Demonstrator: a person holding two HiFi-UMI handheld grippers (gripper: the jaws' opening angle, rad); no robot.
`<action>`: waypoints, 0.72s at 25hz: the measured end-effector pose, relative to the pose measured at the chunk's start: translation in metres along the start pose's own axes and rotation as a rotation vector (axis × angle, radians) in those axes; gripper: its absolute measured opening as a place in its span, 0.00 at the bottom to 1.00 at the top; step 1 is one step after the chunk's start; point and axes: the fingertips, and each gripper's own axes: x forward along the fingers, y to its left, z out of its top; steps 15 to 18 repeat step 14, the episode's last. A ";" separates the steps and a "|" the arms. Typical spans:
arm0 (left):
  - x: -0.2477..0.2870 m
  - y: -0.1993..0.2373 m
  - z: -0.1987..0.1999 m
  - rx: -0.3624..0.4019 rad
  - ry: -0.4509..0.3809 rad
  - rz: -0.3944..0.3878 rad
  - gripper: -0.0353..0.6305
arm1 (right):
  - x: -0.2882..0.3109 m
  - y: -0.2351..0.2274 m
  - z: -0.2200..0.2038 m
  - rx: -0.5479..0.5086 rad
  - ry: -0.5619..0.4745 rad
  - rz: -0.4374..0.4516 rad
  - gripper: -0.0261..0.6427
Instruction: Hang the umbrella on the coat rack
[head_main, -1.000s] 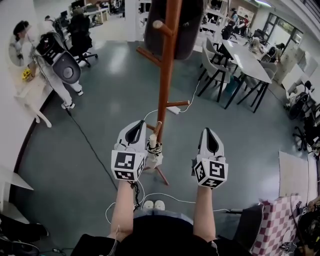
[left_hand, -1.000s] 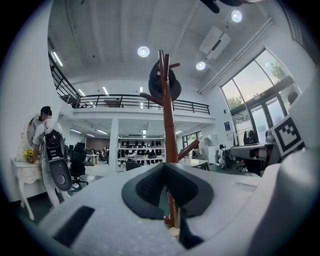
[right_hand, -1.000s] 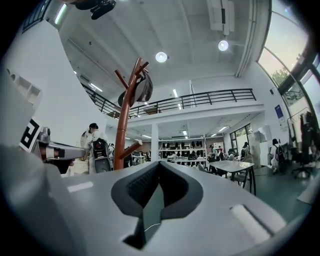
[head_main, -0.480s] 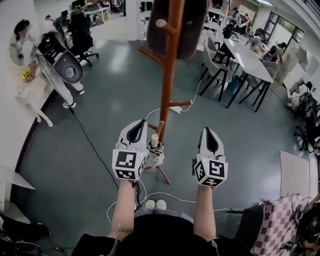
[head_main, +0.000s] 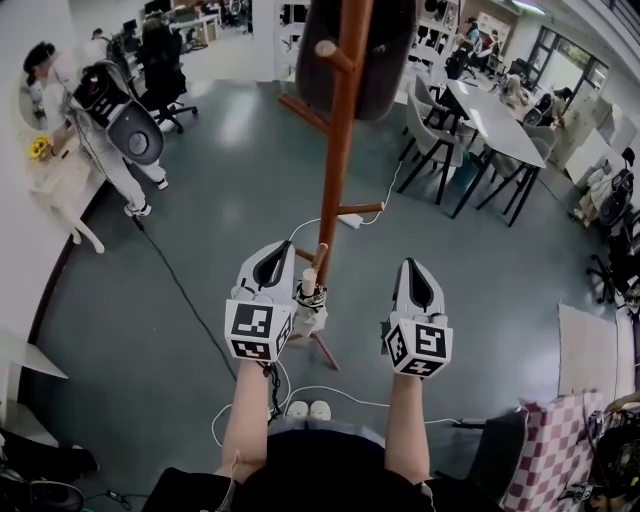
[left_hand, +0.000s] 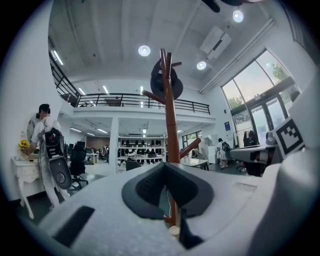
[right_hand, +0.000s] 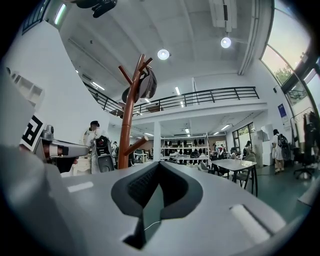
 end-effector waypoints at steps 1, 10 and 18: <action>0.000 0.000 -0.001 0.000 0.002 0.000 0.06 | 0.000 0.001 -0.001 0.000 0.001 0.002 0.05; -0.003 -0.004 -0.001 0.003 0.002 0.000 0.06 | -0.004 0.002 -0.002 -0.002 0.000 0.009 0.05; -0.005 -0.006 0.003 0.005 0.001 0.003 0.06 | -0.007 0.004 0.003 -0.011 -0.005 0.022 0.05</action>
